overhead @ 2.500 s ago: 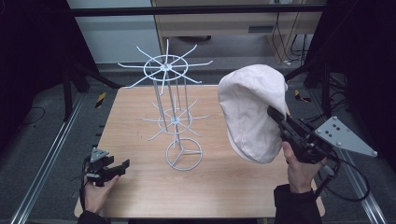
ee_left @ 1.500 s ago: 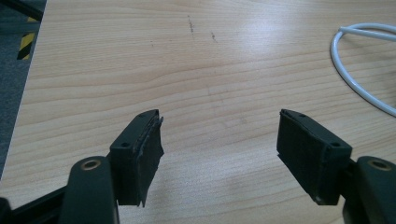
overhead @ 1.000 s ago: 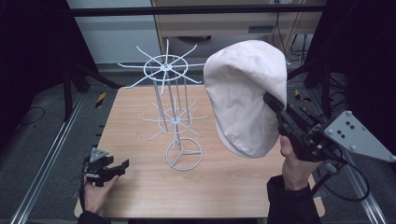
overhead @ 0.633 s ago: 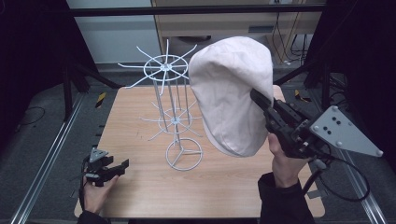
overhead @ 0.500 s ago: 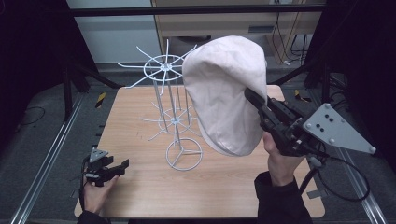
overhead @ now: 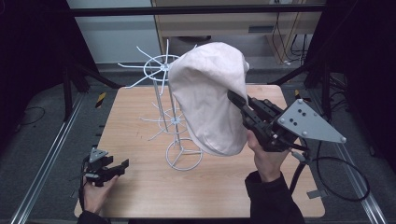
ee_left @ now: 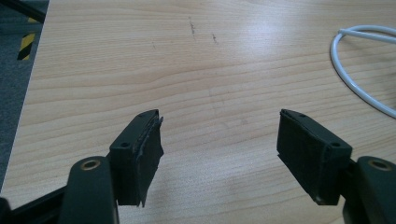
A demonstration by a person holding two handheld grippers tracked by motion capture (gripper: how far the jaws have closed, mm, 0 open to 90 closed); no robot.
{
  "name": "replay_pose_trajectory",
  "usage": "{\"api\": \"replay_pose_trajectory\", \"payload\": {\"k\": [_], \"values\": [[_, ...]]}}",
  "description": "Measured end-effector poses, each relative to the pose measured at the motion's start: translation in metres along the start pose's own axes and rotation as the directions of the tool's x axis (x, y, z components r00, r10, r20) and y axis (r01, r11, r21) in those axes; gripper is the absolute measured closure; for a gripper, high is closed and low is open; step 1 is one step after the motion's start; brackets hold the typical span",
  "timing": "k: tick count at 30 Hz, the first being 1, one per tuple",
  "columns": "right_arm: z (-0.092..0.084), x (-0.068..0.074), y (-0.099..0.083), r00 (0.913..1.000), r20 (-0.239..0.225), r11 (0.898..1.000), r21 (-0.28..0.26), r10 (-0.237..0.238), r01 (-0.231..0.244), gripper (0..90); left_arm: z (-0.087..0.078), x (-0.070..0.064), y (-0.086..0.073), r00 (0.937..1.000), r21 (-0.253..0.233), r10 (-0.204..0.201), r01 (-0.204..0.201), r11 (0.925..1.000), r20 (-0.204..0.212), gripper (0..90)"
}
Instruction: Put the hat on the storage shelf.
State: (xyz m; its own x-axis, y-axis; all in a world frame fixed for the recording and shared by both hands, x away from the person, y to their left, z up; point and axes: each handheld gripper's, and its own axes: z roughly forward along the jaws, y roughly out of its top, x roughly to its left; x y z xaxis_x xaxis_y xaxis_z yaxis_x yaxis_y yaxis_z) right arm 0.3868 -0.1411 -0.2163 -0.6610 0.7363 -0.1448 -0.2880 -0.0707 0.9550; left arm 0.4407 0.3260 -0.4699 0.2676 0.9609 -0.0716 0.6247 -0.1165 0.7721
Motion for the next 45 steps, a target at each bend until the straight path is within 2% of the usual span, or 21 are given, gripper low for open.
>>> {"api": "replay_pose_trajectory", "payload": {"k": [7, 27, 37, 45], "values": [[0.004, 0.003, -0.012, 0.9999, -0.016, 0.999, 0.037, -0.003, 0.003, 87.9, 0.0, 0.0, 0.0, 1.0, -0.002, -0.001, 0.001, 1.0, 0.0, 30.5], [-0.001, 0.003, -0.044, 0.9968, -0.065, 0.994, 0.104, 0.047, -0.041, 87.5, 0.0, 0.0, 0.0, 1.0, 0.002, 0.005, -0.005, 1.0, -0.001, 30.5], [-0.003, 0.003, -0.057, 0.9956, -0.072, 0.988, 0.147, 0.061, -0.05, 87.1, 0.0, 0.0, 0.0, 1.0, 0.003, 0.004, -0.004, 1.0, 0.0, 30.5], [-0.003, 0.002, -0.068, 0.9947, -0.072, 0.978, 0.201, 0.074, -0.058, 86.2, 0.0, 0.0, 0.0, 1.0, 0.005, 0.005, -0.005, 1.0, 0.0, 30.5]]}}
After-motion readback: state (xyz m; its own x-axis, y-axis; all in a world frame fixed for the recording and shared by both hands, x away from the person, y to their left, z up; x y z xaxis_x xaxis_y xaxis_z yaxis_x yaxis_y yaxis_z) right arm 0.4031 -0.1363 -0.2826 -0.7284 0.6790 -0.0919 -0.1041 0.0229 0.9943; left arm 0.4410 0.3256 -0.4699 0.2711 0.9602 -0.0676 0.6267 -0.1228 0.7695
